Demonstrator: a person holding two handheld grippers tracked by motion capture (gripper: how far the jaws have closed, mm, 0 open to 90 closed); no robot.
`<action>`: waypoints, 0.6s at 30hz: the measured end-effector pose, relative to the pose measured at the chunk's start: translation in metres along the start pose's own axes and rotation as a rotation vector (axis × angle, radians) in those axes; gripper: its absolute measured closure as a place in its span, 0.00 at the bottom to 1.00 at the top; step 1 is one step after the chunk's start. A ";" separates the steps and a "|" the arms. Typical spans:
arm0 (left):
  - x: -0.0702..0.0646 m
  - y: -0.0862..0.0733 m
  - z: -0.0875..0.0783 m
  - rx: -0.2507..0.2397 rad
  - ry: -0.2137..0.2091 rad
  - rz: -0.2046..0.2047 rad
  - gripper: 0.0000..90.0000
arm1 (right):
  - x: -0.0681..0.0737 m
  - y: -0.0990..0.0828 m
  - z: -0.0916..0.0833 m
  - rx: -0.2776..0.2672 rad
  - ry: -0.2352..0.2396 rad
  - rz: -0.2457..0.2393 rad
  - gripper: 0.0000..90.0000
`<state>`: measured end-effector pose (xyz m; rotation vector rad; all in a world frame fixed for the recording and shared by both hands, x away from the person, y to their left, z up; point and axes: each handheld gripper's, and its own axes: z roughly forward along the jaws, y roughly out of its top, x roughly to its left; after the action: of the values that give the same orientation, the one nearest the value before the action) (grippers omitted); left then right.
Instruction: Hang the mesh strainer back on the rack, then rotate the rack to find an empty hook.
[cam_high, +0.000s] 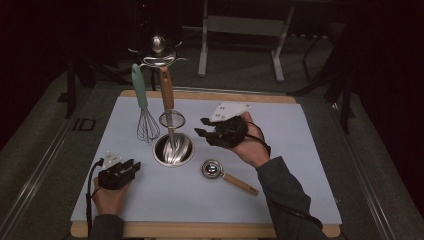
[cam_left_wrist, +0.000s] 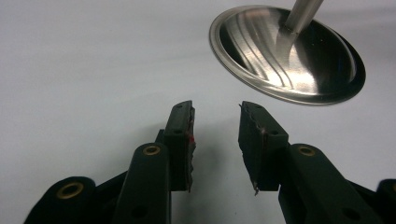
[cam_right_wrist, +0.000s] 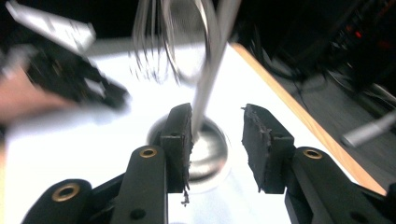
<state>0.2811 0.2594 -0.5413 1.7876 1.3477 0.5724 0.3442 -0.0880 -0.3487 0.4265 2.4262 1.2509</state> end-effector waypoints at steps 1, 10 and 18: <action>0.000 0.000 0.000 -0.001 0.001 0.001 0.73 | 0.001 -0.003 0.000 0.015 -0.008 -0.010 0.68; 0.000 0.000 0.000 -0.006 0.006 -0.003 0.73 | -0.005 -0.037 -0.001 0.104 -0.043 0.024 0.65; -0.002 -0.001 -0.003 -0.028 0.023 0.003 0.73 | -0.003 -0.074 -0.001 0.204 -0.116 0.014 0.63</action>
<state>0.2779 0.2588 -0.5405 1.7664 1.3464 0.6125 0.3400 -0.1316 -0.4090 0.5575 2.4632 0.9592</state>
